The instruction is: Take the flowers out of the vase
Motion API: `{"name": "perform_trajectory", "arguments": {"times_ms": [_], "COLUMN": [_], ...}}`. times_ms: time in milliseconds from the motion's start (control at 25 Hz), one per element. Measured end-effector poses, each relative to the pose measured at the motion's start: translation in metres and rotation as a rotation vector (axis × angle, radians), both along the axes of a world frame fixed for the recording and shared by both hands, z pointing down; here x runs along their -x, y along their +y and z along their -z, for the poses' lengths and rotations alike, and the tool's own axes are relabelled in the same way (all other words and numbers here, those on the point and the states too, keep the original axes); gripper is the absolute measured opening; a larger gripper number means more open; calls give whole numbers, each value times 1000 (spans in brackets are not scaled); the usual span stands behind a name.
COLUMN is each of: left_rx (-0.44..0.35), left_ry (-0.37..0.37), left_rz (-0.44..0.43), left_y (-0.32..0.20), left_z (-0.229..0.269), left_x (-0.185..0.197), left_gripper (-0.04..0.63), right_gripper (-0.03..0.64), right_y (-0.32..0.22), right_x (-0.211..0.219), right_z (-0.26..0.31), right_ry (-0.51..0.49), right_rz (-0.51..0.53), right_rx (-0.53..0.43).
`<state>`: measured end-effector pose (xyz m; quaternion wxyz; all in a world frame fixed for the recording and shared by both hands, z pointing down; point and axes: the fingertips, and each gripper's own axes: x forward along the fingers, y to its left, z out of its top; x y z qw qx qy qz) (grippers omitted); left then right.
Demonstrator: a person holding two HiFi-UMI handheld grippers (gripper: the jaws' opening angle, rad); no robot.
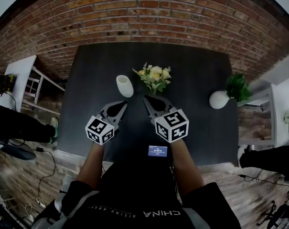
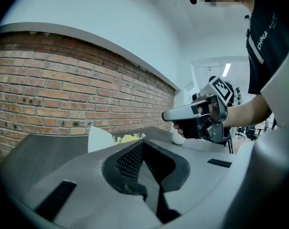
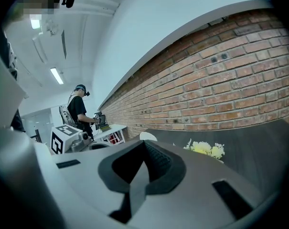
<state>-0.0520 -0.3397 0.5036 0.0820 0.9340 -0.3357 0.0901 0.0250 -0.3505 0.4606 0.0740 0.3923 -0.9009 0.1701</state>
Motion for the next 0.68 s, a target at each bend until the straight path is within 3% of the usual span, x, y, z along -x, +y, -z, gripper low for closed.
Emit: {"name": "perform_trajectory", "arguments": {"times_ms": [680], "left_rx": [-4], "left_ry": [5], "left_rz": [-10], "left_y": [2], "left_z": [-1], "left_x": [-4], "left_gripper": [5], "right_gripper": [7], "right_y": [-2], "right_x": [-3], "right_z": [-3], "right_ry": [-10], "right_rz": [-14], "right_rx": [17]}}
